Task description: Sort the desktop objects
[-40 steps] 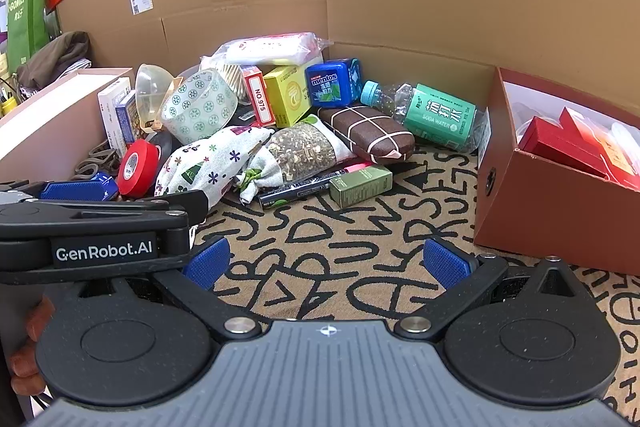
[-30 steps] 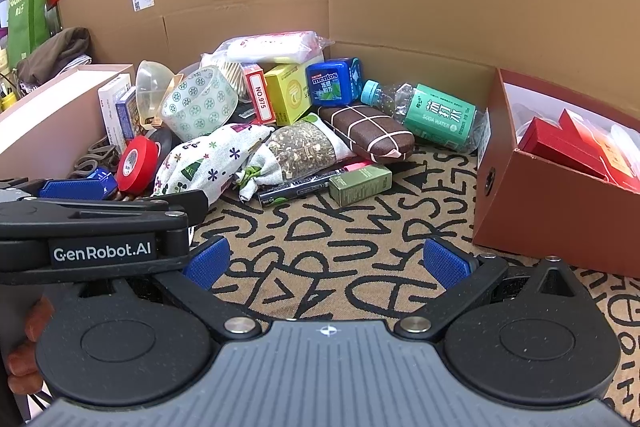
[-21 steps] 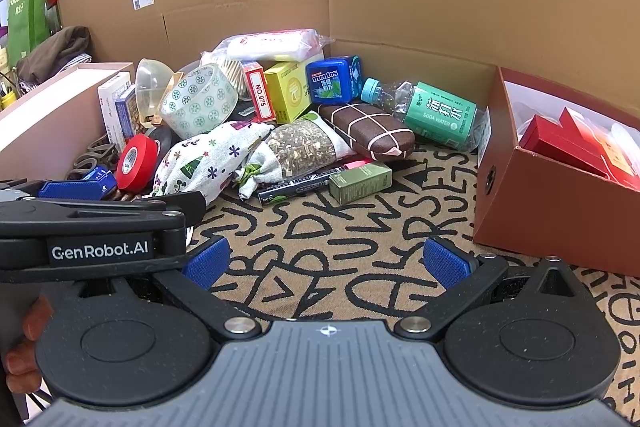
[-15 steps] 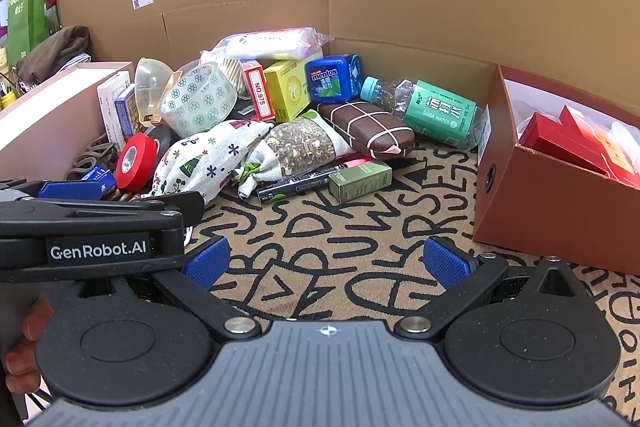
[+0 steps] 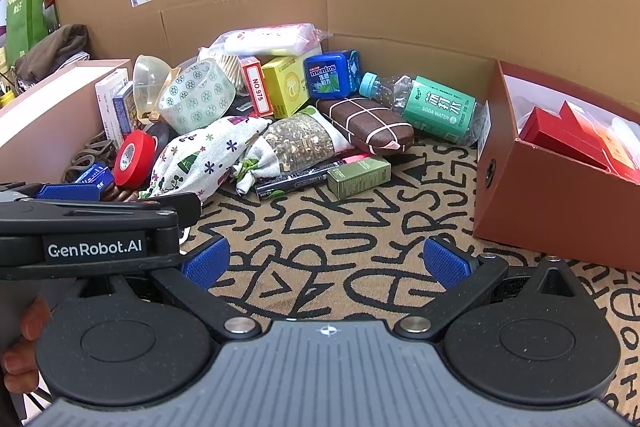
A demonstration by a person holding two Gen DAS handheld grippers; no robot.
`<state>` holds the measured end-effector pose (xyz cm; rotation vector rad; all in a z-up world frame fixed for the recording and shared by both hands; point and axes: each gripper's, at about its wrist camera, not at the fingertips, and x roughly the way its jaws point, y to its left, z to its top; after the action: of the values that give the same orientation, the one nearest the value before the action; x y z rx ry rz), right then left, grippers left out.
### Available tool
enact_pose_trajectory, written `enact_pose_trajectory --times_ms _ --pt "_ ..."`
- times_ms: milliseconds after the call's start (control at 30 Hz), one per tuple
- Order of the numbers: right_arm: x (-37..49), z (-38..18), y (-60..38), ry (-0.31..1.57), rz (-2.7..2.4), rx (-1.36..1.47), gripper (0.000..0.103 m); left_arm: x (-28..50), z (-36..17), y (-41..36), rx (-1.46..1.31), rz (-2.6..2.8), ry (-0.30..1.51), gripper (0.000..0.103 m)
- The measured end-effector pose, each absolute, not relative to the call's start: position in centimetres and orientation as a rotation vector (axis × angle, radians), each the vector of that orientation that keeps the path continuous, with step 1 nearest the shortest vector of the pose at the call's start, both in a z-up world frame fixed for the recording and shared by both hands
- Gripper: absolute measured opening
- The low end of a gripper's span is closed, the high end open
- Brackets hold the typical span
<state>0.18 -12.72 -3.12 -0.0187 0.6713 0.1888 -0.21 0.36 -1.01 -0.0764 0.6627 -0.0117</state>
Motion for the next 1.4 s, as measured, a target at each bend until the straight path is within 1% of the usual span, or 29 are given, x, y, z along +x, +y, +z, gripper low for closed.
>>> enact_pose_trajectory --times_ms 767,1400 --pt "1.2 -3.8 -12.7 0.697 0.19 -0.005 0.103 0.9 -1.6 0.3 -0.087 -0.015 0.69 0.103" --pt "3.3 -5.4 -12.5 0.741 0.199 0.012 0.103 3.0 -3.2 0.7 -0.094 -0.011 0.732 0.103"
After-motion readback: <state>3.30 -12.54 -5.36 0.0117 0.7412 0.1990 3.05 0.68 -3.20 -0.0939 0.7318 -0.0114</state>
